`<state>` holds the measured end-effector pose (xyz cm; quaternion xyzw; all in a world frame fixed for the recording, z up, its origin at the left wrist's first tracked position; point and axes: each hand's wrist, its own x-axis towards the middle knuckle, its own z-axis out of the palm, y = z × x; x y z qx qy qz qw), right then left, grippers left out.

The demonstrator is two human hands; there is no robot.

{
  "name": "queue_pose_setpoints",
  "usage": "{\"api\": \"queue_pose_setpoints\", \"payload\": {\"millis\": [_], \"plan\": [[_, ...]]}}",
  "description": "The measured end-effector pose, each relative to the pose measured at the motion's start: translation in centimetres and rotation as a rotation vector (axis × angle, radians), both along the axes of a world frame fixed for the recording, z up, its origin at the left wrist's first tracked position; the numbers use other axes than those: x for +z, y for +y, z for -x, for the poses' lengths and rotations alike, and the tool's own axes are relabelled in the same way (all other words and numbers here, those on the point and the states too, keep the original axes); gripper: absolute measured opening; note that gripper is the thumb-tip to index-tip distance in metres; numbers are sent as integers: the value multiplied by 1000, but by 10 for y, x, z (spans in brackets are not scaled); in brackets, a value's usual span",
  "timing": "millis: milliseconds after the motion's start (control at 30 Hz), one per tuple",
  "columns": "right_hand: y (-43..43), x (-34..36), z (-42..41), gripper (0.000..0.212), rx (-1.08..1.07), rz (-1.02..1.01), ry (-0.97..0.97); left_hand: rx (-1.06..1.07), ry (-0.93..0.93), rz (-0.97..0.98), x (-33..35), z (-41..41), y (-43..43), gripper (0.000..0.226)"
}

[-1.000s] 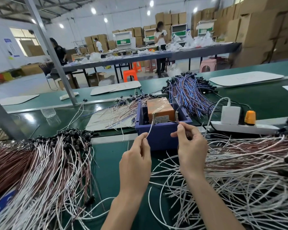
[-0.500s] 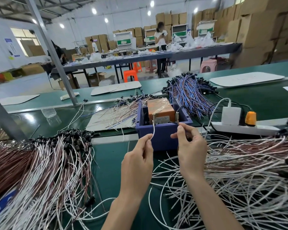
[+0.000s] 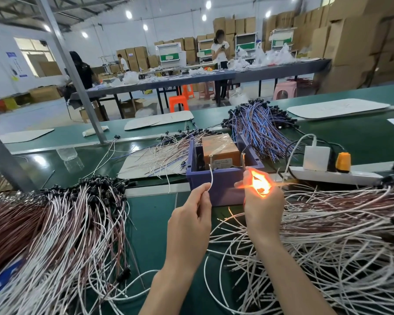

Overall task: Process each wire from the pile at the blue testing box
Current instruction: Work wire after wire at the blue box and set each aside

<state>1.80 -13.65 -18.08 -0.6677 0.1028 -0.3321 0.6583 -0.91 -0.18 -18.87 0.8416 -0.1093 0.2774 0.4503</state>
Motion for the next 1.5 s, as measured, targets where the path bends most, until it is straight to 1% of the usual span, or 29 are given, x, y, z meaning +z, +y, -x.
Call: {"api": "queue_pose_setpoints", "payload": {"millis": [133,233,300,400,500,567,633,733,767,833,933,1033,1133,1167,1200,1267,1367,1433,1500], "plan": [[0,0,0,9,-1,24,10,-1,-15,-13,0,0,0,27],[-1,-2,0,15,-4,52,24,20,-13,-4,-2,-2,1,26],[-2,-1,2,18,-3,58,22,51,-11,44,-2,-3,2,25],[-3,-2,13,21,4,46,41,95,17,241,-4,-6,5,20],[-2,-2,34,16,16,46,32,189,174,501,-10,-15,15,24],[-2,2,48,16,24,104,5,224,280,674,-15,-20,23,25],[-9,7,57,16,-3,199,-5,243,339,808,-17,-23,29,21],[-34,17,61,24,-94,384,73,235,361,955,-17,-27,34,12],[-45,23,60,28,-129,415,108,221,364,977,-15,-29,35,9],[-73,36,60,33,-224,462,159,192,367,978,-11,-30,36,12],[-115,54,63,37,-347,499,224,160,374,893,-7,-27,31,16],[-143,71,75,34,-334,566,325,118,417,808,-7,-19,23,18],[-157,81,93,30,-428,853,428,66,445,636,-3,-9,23,21],[-158,83,99,28,-488,933,433,52,436,562,0,-7,26,20],[-158,83,104,26,-547,971,423,54,417,482,5,-4,31,19],[-154,83,113,23,-618,995,369,102,363,292,15,-2,48,17],[-138,79,118,17,-645,1030,271,206,345,-111,27,-4,86,10],[-119,75,119,14,-573,1065,191,326,356,-417,33,-4,117,4],[-91,69,119,12,-427,1107,86,456,380,-675,34,-5,142,16]]}}
